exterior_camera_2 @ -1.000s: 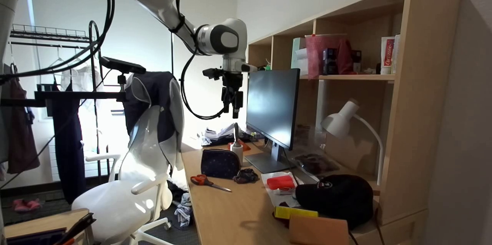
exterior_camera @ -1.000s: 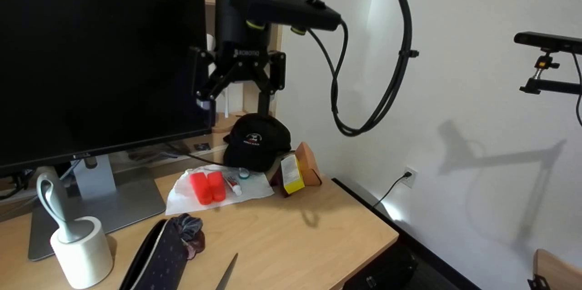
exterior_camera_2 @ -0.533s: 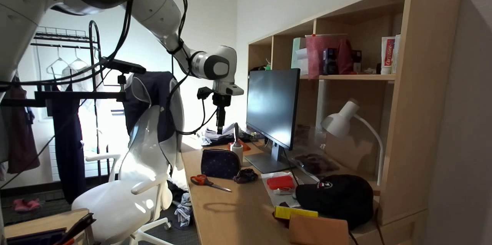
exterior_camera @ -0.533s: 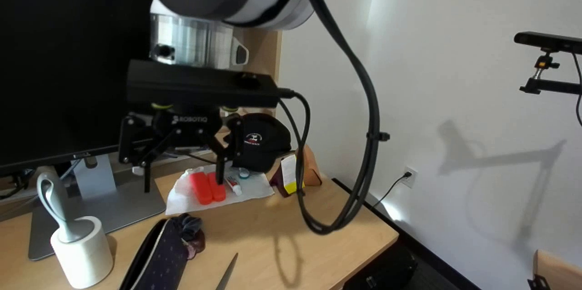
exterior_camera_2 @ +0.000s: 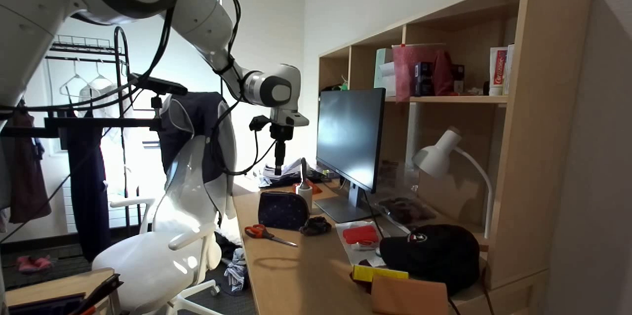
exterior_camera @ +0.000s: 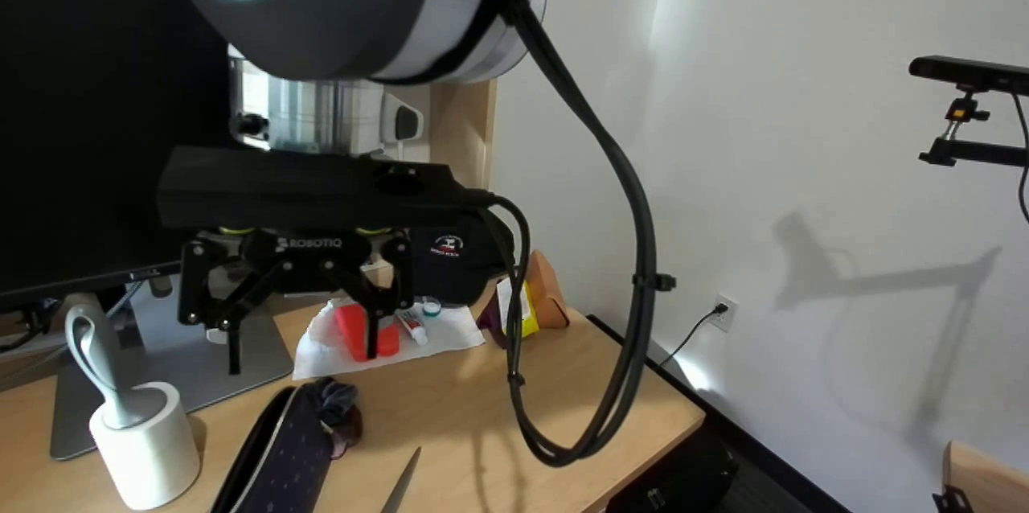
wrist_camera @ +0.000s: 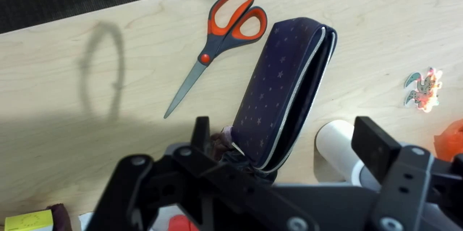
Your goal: Move the dark blue bag to the right
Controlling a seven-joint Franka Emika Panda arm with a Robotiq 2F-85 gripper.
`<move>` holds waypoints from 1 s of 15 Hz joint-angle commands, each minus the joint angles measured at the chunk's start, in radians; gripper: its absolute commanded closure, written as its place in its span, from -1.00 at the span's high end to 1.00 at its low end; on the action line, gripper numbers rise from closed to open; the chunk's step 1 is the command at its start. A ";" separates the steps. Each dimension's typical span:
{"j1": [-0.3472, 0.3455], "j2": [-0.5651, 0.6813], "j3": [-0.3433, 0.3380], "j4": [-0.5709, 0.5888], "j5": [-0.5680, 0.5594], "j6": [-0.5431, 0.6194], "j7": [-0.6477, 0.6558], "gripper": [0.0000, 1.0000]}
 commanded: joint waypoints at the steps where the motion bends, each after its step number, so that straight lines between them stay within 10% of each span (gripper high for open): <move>1: 0.011 0.051 0.006 0.036 -0.012 -0.001 -0.003 1.00; 15: 0.115 0.271 -0.058 0.167 -0.101 0.133 0.152 1.00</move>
